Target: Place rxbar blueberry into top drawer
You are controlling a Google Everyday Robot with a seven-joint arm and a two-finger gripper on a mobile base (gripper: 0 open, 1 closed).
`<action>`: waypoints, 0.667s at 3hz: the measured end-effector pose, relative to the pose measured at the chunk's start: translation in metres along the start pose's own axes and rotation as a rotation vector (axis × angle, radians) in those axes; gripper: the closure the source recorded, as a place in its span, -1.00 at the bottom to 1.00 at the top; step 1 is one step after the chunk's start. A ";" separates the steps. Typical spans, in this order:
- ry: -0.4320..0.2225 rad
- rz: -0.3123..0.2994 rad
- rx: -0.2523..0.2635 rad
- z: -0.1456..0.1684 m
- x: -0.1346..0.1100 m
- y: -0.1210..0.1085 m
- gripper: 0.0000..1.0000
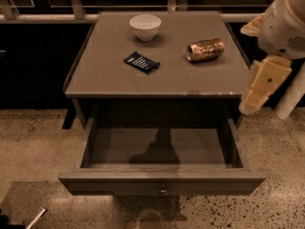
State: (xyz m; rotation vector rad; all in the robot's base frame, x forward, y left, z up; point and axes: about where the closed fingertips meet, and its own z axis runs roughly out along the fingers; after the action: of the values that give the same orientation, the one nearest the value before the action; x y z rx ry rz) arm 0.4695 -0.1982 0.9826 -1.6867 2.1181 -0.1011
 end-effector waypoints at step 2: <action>-0.165 0.029 -0.007 0.102 -0.037 -0.048 -1.00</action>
Offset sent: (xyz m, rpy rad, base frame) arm 0.1400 0.0685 -0.1123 0.2445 -0.0268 0.0418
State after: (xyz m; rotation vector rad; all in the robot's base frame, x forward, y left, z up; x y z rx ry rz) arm 0.5578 -0.1545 0.9165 -1.6096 2.0214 0.0529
